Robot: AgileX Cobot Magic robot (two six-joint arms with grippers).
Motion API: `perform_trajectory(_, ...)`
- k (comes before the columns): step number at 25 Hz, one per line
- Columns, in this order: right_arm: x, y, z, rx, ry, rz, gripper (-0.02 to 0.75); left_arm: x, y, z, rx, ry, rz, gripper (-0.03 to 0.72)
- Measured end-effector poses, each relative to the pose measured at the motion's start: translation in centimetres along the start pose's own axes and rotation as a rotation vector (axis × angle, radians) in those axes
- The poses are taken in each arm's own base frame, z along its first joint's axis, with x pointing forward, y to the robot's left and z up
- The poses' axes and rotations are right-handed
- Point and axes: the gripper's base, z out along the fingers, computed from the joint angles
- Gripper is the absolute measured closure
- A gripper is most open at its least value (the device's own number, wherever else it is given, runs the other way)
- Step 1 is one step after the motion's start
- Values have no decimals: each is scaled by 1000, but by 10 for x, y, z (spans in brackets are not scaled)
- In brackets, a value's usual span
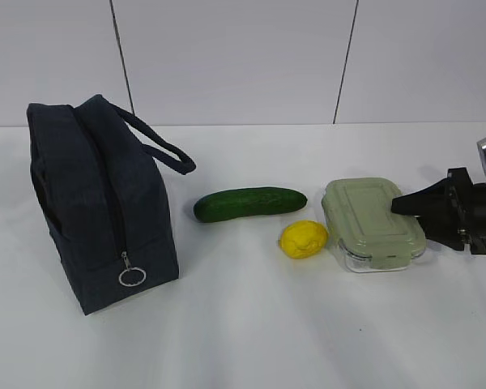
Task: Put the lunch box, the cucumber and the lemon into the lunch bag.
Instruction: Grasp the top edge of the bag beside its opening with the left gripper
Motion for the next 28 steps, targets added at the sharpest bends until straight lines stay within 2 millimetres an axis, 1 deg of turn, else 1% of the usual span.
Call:
perform_trajectory(10,-4,1,0,-15,-47,-23,353,0,0,0,0,0,0,154)
perform_trajectory(13,-9,3,-1,-17,-58,-36,353,0,0,1,-2,2,-1,154)
perform_trajectory(17,-19,6,-2,-19,-76,-68,353,0,4,8,-20,20,-9,154)
perform_trajectory(21,-27,9,-3,-23,-89,-62,353,1,7,15,-38,38,-17,154)
perform_trajectory(28,-27,10,-3,-22,-84,-57,353,1,10,21,-52,53,-30,154)
